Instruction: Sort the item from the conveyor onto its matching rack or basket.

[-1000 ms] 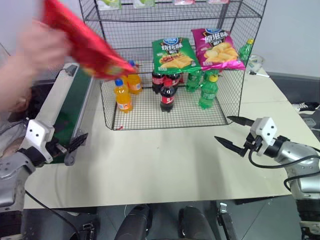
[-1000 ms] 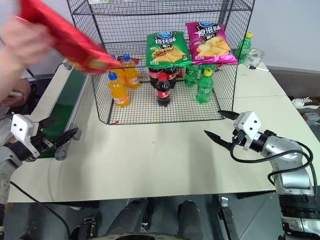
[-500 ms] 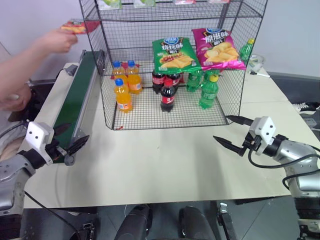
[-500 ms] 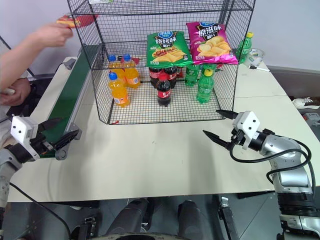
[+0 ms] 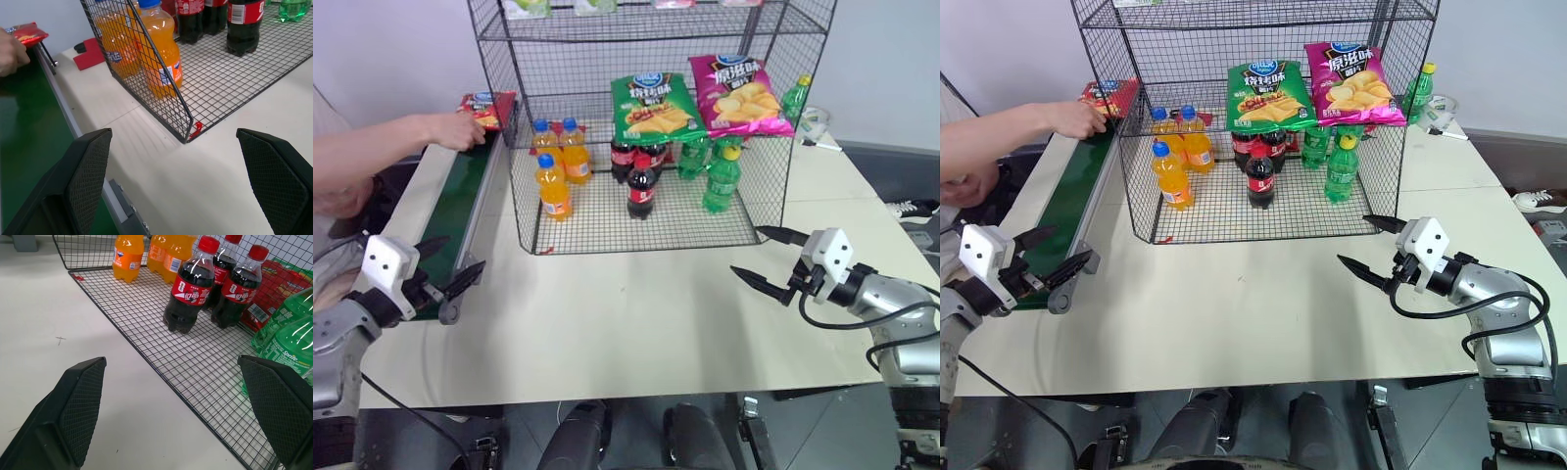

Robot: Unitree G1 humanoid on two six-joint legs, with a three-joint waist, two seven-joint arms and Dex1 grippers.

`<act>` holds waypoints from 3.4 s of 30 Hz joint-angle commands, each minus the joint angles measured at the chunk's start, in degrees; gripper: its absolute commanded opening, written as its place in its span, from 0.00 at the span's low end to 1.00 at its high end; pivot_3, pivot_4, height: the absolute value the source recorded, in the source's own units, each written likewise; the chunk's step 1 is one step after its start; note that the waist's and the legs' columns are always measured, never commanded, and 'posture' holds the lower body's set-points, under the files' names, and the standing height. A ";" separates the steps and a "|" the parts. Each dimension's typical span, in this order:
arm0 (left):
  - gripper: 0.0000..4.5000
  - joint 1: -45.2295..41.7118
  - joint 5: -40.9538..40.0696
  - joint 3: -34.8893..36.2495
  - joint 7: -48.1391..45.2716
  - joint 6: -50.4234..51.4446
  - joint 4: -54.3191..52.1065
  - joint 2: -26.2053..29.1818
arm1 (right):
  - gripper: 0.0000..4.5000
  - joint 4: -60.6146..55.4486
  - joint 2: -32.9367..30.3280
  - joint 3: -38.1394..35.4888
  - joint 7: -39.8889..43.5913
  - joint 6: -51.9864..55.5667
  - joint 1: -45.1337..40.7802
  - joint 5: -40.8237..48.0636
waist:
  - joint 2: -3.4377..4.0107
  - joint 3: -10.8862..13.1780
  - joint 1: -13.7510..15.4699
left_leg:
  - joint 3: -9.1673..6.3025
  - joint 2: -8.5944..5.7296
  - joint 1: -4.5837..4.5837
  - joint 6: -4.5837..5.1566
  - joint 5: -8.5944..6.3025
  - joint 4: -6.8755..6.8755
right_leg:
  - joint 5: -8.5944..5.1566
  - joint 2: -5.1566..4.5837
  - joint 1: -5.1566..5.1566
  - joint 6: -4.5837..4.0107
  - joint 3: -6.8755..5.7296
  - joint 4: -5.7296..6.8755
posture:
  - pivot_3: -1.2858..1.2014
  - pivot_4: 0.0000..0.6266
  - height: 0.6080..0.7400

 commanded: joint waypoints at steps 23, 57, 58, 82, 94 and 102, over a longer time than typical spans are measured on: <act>0.95 2.66 1.10 2.47 2.60 -2.26 -2.39 0.33 | 1.00 -2.39 0.10 0.51 0.38 0.79 -0.90 1.68 | 0.02 0.02 0.03 | 0.00 0.00 -0.01 0.00 0.00 -0.05 | -0.01 -0.01 -0.02 0.00 0.01 -0.04 | 0.52 0.24 1.00; 0.95 23.91 52.41 14.61 38.95 -56.03 8.23 4.52 | 1.00 -12.57 2.88 8.78 7.87 9.43 -1.60 8.91 | -0.01 0.04 0.15 | 0.14 0.01 -0.04 0.01 0.00 -0.66 | 0.00 -0.07 -0.11 0.06 0.05 -0.68 | 0.52 0.24 1.00; 0.95 24.58 53.26 14.77 40.31 -56.37 8.40 4.46 | 1.00 -12.42 3.00 9.05 7.96 9.27 -1.77 8.64 | -0.02 0.03 0.14 | 0.15 0.01 -0.04 0.01 0.00 -0.66 | 0.00 -0.06 -0.10 0.07 0.04 -0.68 | 0.52 0.24 1.00; 0.95 32.29 63.23 10.83 58.65 -48.74 7.92 4.40 | 1.00 -9.98 4.35 11.91 9.99 8.05 -3.46 7.60 | -0.06 0.01 0.06 | 0.13 0.01 0.02 0.01 0.00 -0.66 | 0.10 -0.02 -0.04 0.28 -0.03 -0.65 | 0.52 0.24 1.00; 0.95 31.33 63.00 7.37 60.38 -46.09 8.42 4.43 | 1.00 -9.40 4.41 11.36 10.78 6.68 -3.15 7.63 | -0.09 -0.02 0.02 | 0.13 0.02 0.05 0.01 0.00 -0.64 | 0.11 0.00 -0.03 0.29 -0.05 -0.59 | 0.52 0.24 1.00; 0.95 30.82 63.30 6.31 61.99 -44.76 8.16 5.07 | 1.00 -12.15 4.11 11.50 13.26 9.38 -1.72 11.43 | -0.10 -0.03 0.02 | 0.14 0.02 0.09 0.01 0.00 -0.62 | 0.12 0.02 -0.03 0.30 -0.05 -0.52 | 0.52 0.24 1.00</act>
